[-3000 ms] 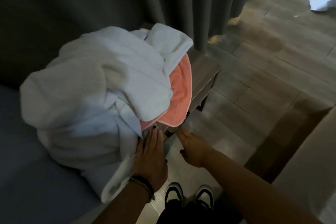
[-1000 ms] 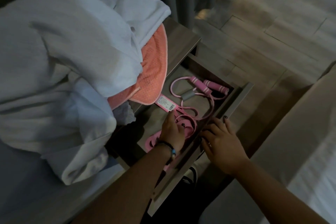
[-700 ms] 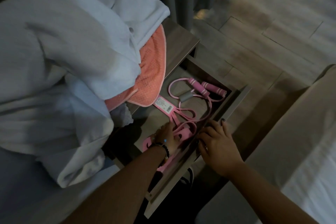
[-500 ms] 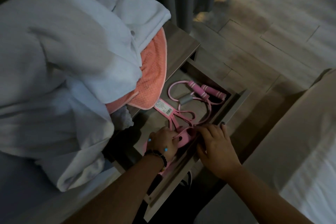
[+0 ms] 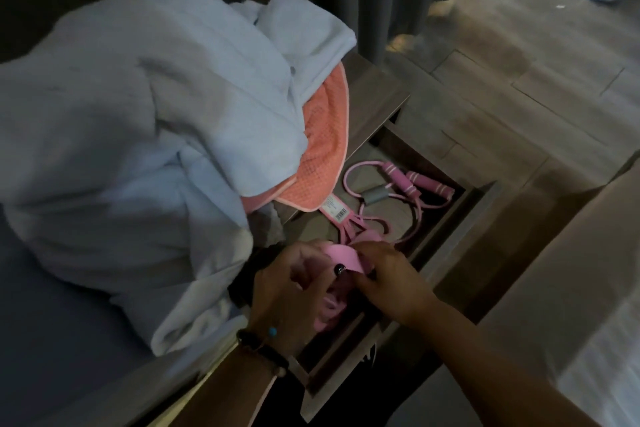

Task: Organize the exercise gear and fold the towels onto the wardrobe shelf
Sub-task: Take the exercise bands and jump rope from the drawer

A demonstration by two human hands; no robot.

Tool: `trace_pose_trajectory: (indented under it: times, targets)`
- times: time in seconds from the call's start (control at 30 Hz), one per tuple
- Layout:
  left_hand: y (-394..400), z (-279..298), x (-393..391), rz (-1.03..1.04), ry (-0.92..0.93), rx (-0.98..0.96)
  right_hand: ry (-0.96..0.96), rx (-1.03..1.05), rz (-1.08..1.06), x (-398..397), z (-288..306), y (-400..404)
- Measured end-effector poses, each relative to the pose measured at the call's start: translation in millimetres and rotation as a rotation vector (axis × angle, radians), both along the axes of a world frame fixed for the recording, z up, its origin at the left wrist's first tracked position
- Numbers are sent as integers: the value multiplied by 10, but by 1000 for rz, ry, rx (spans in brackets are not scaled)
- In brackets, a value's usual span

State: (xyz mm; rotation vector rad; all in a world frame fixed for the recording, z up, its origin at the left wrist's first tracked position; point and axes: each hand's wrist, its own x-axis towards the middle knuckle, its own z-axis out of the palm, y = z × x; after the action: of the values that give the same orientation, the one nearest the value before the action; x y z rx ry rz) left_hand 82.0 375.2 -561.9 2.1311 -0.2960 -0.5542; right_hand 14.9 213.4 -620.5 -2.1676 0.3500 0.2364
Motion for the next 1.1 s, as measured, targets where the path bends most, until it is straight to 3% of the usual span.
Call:
trace_pose_trajectory:
  times: [0.2, 0.3, 0.47, 0.63, 0.77, 0.87, 1.0, 1.1]
  targets:
    - [247, 196, 55, 39, -11, -109, -2, 292, -355, 160, 400, -96]
    - [219, 226, 39, 82, 70, -154, -55, 319, -343, 297, 837, -127]
    - [-10, 322, 90, 23, -69, -105, -81, 375, -196, 477, 1544, -85]
    - [-177, 537, 151, -88, -109, -228, -103, 718, -283, 439, 1921, -203]
    - [-176, 619, 193, -147, 14, -156, -95, 984, -344, 356, 1977, -274]
    - [-140, 645, 215, -133, 109, -233, -81, 1097, -488, 316, 1853, -345]
    - [-44, 600, 274, -34, 254, -387, 138, 1011, -647, 270, 1416, -356]
    - [-5, 502, 283, 129, 388, -520, 346, 1001, -601, 169, 1148, -130]
